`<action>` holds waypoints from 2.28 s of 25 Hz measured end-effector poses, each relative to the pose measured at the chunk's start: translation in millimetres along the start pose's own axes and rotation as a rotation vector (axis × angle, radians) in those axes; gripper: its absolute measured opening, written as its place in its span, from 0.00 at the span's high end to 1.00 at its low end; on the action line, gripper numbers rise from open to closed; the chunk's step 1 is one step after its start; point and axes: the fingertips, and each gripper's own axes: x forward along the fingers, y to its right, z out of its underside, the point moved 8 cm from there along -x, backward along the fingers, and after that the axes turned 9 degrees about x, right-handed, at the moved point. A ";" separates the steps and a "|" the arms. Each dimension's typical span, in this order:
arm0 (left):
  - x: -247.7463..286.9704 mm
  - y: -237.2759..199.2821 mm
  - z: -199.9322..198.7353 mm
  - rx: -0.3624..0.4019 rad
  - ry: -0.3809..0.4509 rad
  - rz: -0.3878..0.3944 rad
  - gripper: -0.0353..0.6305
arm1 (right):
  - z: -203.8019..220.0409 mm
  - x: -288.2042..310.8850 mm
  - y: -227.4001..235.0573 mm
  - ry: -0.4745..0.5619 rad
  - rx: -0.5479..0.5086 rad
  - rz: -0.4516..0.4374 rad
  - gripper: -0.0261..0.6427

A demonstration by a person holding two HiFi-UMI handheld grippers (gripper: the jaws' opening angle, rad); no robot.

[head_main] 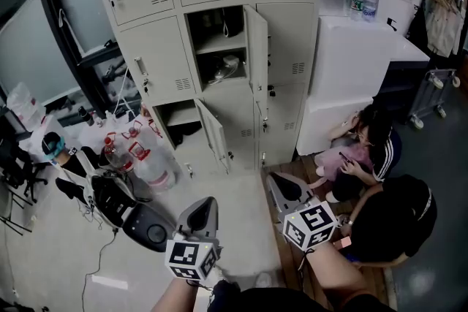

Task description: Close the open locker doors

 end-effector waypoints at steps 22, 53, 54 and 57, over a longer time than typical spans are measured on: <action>20.1 -106.9 14.6 -0.036 -0.012 0.059 0.94 | 6.0 98.0 -38.9 -0.026 0.010 0.061 0.96; 54.3 -257.2 54.3 -0.043 -0.019 0.167 0.94 | 30.7 236.0 -86.9 -0.015 0.031 0.176 0.96; 56.8 -257.8 55.2 -0.044 -0.022 0.167 0.94 | 30.2 238.4 -84.4 -0.015 0.031 0.177 0.96; 67.3 -257.9 58.5 -0.048 -0.031 0.164 0.94 | 29.2 246.2 -73.4 -0.018 0.032 0.177 0.96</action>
